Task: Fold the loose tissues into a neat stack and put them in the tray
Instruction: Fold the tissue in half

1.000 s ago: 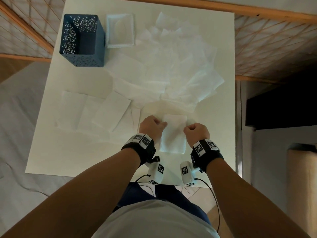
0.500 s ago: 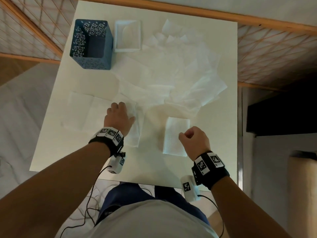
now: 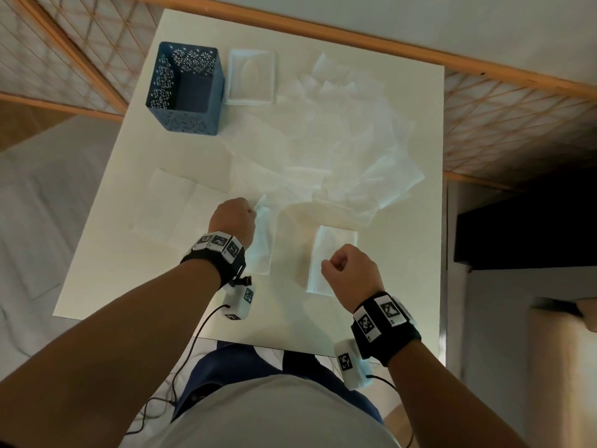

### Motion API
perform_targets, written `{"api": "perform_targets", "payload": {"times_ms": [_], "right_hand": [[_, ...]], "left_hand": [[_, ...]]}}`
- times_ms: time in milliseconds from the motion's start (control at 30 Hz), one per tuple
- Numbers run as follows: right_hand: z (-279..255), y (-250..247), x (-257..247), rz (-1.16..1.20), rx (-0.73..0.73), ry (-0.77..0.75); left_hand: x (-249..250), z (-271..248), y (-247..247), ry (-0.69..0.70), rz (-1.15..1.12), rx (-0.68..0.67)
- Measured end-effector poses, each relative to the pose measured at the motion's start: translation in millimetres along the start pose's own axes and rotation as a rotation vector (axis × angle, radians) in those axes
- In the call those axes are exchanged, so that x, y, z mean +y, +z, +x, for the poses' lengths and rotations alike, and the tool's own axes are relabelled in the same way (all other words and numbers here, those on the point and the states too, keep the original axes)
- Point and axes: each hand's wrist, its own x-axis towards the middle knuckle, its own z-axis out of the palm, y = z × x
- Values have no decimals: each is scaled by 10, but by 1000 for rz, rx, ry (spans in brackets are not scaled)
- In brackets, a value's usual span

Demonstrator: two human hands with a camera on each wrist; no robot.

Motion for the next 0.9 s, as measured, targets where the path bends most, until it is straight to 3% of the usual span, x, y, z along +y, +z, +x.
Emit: {"api": "perform_targets", "payload": {"times_ms": [200,300,533,767,900], "right_hand": [[43,-53,-164,52,-8,-38],[81,-56,-355,155,-48,-84],[147,-7,-829,192,-121,-238],[138,-100,-1181,317,-129,-279],[121,-179,-1359,469,-227,-191]], "left_hand": [[91,-151,-267,-73,-298,14],[113,-237,-413,-50,-354,52],[-196,-242,-736,-149,-418,151],[-123,-481,-1199,-24,-471,201],[19,-700,-1443,-32,-1015,-4]]}}
